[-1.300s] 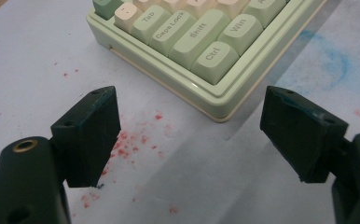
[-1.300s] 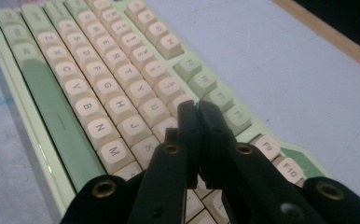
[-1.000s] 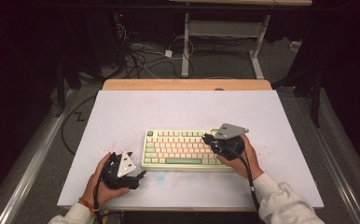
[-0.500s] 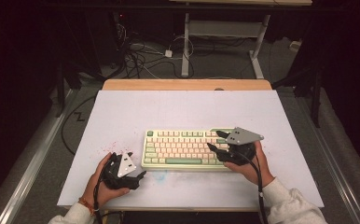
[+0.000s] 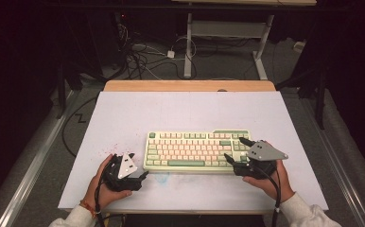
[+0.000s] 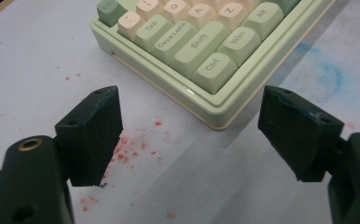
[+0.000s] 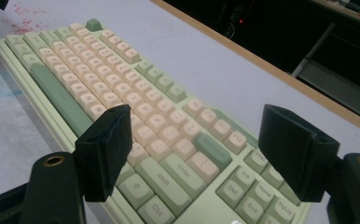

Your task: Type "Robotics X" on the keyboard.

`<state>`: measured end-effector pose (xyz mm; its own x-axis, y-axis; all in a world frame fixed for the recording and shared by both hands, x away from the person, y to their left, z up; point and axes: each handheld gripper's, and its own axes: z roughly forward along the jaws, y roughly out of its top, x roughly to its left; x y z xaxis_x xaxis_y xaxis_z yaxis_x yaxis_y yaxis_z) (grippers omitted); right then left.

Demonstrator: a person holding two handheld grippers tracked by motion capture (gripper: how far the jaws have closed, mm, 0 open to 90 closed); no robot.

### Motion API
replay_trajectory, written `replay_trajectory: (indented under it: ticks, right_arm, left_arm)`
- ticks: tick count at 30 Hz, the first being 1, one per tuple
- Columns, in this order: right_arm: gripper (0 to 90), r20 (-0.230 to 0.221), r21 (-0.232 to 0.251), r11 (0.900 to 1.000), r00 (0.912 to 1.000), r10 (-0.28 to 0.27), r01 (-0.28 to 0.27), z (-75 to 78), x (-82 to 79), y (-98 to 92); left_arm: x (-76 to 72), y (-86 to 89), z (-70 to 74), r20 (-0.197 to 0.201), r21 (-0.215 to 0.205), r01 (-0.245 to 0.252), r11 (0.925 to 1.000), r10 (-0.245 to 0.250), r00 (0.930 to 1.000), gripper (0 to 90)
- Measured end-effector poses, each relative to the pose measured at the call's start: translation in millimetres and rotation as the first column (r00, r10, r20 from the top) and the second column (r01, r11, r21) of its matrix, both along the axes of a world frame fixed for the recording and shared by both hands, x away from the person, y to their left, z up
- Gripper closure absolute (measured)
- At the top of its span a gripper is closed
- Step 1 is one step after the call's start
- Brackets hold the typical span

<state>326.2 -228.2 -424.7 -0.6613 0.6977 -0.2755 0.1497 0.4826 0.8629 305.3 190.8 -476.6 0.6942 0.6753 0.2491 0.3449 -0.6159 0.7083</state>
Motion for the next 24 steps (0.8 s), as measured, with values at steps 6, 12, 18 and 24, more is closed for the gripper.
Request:
replay_trajectory:
  ticks: [6,12,18,24]
  right_arm:
    - [26.0,0.005,-0.028,0.999,0.9996,-0.028,0.029,-7.3,-8.8,-13.0]
    - [25.7,0.002,-0.046,0.998,0.9988,-0.049,0.049,-15.7,-17.3,-25.4]
    - [25.8,-0.011,-0.033,0.997,0.9971,-0.075,0.074,-21.2,-26.0,-37.4]
    - [25.8,-0.021,-0.044,0.995,0.9955,-0.093,0.092,-24.3,-30.3,-45.0]
  left_arm:
    - [-1.6,-0.5,4.0,0.006,-0.025,0.003,0.9997,-0.003,1.0,22.3]
    - [-2.5,-1.5,8.3,0.001,-0.056,0.004,0.9984,-0.004,1.0,26.3]
    - [-2.3,-4.8,13.0,-0.018,-0.081,0.002,0.9967,-0.003,0.9998,34.5]
    - [2.3,-8.9,19.2,-0.065,-0.109,0.029,0.9936,-0.036,0.9972,57.8]
